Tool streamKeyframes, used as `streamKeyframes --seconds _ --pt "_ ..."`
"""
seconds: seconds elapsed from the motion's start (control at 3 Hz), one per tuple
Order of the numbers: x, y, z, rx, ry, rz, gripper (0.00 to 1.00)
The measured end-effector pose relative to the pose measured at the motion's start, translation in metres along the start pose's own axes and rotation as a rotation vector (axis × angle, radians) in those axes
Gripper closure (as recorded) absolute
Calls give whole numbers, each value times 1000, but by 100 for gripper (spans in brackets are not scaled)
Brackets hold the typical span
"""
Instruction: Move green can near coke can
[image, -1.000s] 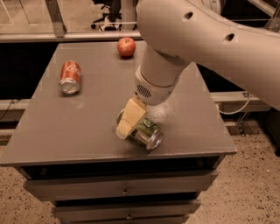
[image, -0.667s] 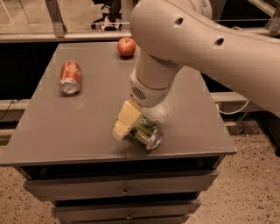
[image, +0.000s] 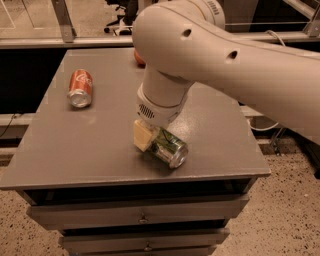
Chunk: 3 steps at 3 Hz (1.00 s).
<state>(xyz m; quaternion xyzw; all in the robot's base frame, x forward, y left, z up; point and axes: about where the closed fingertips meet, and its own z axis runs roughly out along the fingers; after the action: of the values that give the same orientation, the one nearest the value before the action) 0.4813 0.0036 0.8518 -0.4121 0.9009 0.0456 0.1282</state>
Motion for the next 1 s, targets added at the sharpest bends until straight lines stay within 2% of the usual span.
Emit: streamKeyframes --seconds 0.33,0.67,1.0 --pt "-2 -3 -4 11 -12 -6 80" --pt "-8 -14 -16 16 -84 -31 100" --pt "-26 -49 -49 4 -311 -38 100"
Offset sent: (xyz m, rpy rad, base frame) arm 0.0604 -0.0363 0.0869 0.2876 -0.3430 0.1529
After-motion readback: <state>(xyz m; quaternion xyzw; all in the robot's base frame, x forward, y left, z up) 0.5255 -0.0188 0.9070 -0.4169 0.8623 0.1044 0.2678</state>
